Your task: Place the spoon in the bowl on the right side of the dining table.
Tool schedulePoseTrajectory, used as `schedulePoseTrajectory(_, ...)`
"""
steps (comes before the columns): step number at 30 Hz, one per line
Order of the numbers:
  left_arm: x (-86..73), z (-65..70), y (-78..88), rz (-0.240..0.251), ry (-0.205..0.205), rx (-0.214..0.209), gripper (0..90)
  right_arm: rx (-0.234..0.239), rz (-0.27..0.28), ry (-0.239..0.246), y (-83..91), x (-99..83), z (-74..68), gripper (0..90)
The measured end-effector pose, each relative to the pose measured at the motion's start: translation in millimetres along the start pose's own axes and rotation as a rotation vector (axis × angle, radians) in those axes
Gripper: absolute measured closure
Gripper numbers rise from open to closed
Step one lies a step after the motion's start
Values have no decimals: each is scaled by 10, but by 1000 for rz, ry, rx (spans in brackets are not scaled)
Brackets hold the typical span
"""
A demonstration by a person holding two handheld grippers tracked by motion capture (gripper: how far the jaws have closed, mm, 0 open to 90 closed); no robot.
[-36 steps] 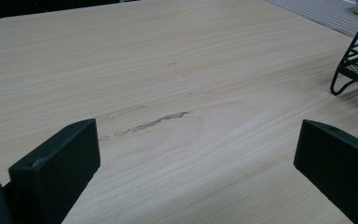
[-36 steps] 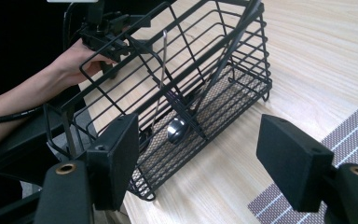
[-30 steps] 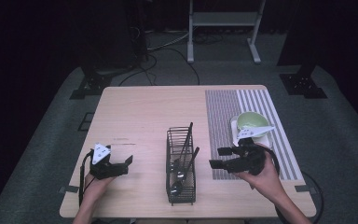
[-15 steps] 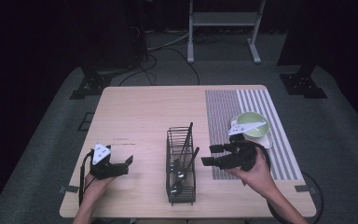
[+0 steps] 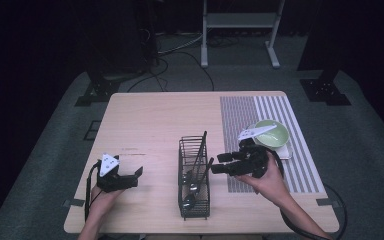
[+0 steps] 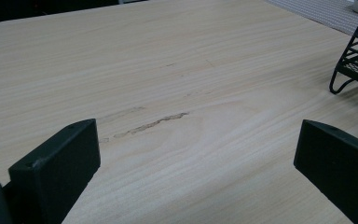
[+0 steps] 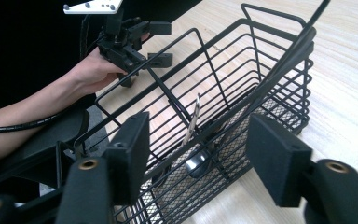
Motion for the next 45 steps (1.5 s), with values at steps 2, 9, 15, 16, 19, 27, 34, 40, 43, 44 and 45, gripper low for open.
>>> schedulePoseTrajectory(2,-1,-2,0,0,0,0,0,-4,-7,11,-10,9,-9,446)
schedulePoseTrajectory(9,1,-4,2,-1,-1,1,0,-18,-33,21,-49,57,-8,563)
schedulePoseTrajectory(15,0,-10,4,3,7,3,0,-10,-29,11,-85,78,5,728)
schedulePoseTrajectory(16,0,-10,4,3,7,3,0,-10,-29,11,-85,78,5,728)
schedulePoseTrajectory(19,-1,-12,2,3,6,3,0,-9,-28,11,-83,86,-1,846)
schedulePoseTrajectory(27,1,-10,5,-1,-5,6,0,7,-18,-4,-66,96,-25,884)
schedulePoseTrajectory(34,5,-12,5,6,-2,8,0,1,-13,-5,-45,109,-68,886)
schedulePoseTrajectory(40,3,-9,4,3,-4,6,0,-8,-3,-10,0,151,-94,886)
schedulePoseTrajectory(43,4,-10,4,3,-2,6,0,-10,6,-19,40,184,-104,887)
schedulePoseTrajectory(44,4,-10,4,3,-2,6,0,-10,6,-19,40,184,-104,887)
schedulePoseTrajectory(45,4,-10,5,4,-1,7,0,-9,12,-20,64,207,-106,887)
Point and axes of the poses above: each handheld gripper's, and its own axes: y roughly backward along the jaws, x roughly out of its top, z roughly to its right, the point moved 5 cm from there along -y, roughly forward along the jaws, and after that the axes turned 5 degrees about y, right-handed, at the moved point
